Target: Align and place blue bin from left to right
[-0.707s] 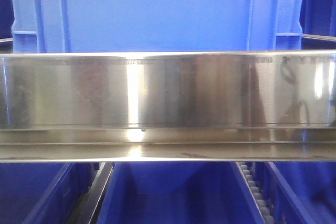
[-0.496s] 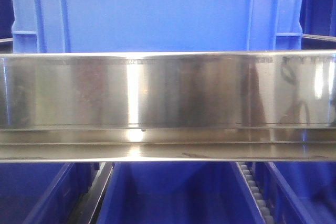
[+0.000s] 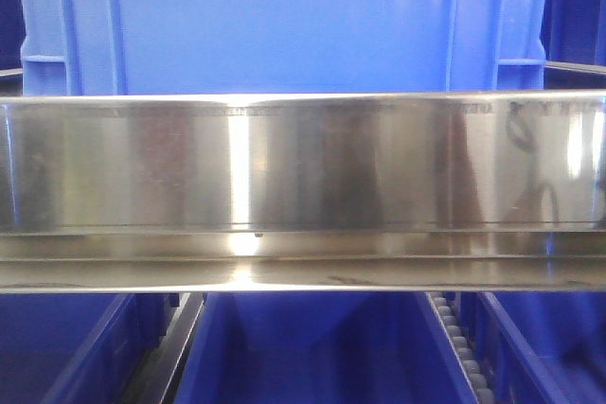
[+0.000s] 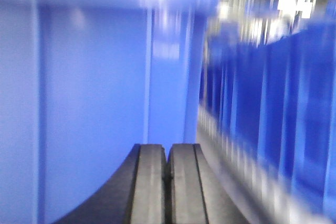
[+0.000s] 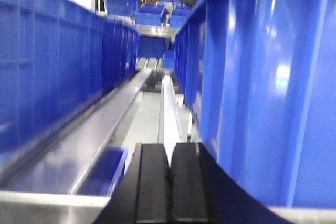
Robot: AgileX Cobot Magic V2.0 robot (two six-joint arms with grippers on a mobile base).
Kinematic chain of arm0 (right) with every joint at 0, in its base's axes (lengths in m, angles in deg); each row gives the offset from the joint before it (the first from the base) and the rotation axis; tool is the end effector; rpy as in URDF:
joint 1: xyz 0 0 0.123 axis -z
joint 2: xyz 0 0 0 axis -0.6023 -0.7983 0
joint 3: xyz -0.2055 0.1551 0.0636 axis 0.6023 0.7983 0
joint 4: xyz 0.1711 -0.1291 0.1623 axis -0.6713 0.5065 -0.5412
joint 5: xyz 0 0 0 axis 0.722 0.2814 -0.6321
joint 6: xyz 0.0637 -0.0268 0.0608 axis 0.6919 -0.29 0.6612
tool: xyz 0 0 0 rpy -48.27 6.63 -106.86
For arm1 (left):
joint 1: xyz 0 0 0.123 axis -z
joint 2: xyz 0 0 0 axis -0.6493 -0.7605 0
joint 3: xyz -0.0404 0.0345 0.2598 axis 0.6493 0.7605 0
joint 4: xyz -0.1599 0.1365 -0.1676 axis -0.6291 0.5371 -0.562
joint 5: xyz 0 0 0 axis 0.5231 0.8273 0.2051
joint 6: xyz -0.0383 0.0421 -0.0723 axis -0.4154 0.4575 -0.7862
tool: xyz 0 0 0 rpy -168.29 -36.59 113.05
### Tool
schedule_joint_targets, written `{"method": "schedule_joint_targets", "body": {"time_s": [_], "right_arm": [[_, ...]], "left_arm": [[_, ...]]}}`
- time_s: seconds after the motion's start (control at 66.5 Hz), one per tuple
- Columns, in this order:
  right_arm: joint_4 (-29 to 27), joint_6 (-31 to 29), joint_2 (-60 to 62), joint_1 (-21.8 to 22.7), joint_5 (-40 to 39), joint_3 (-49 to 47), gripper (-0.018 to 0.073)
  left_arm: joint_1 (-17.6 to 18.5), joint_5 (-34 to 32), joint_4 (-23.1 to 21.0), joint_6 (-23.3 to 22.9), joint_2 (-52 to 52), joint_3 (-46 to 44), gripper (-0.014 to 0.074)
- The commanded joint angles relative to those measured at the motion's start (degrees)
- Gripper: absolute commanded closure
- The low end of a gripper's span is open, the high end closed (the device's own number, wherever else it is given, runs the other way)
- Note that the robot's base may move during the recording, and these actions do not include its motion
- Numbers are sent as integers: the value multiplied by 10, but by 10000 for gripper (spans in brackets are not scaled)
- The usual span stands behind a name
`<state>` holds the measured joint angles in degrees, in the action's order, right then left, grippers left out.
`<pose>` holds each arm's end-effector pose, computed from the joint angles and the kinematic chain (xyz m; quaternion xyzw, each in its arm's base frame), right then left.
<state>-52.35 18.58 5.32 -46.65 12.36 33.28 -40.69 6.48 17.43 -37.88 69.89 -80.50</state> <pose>0.0933 0.0157 0.2159 -0.0638 0.6615 0.0519 0.7455 0.0916 -0.0007 0.2303 0.0024 0.5984 -0.0032 0.8012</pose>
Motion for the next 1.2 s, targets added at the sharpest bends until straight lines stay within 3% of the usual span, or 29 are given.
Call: {"method": "schedule_joint_targets", "body": {"time_s": [0.0,0.09,0.18,0.241,0.376,0.557,0.647,0.767,0.933,0.978,1.053,1.188], "right_arm": [[-7,-4,2,-2,-108,0,721],[-33,-4,2,-2,-246,-1,721],[-50,-4,2,-2,-242,-63,721],[-50,-4,2,-2,-187,-123,721],[-50,-4,-47,-2,19,-271,721],[-50,-4,-183,-2,212,-441,721],[-50,-4,-257,-2,309,-518,721],[-50,-4,-338,-2,384,-594,721],[-66,-4,-405,-2,382,-634,721],[-76,-4,-421,-2,347,-634,721],[-81,-4,-452,-2,337,-642,721],[-80,-4,-535,-12,397,-690,707]], "left_arm": [[-1,-98,-1,1,2,-2,708],[-1,-87,-1,1,2,-44,708],[-1,-16,-1,1,2,-118,708],[-1,30,-1,1,-8,-177,708],[-1,181,-1,1,-82,-320,708],[-1,421,-6,1,-243,-503,708],[-1,502,-9,1,-313,-587,708],[-1,508,-9,1,-386,-651,708],[-1,454,-15,1,-441,-676,708],[-1,429,-19,1,-457,-676,708],[-1,395,-50,1,-489,-684,708],[15,436,-70,1,-567,-741,708]]}}
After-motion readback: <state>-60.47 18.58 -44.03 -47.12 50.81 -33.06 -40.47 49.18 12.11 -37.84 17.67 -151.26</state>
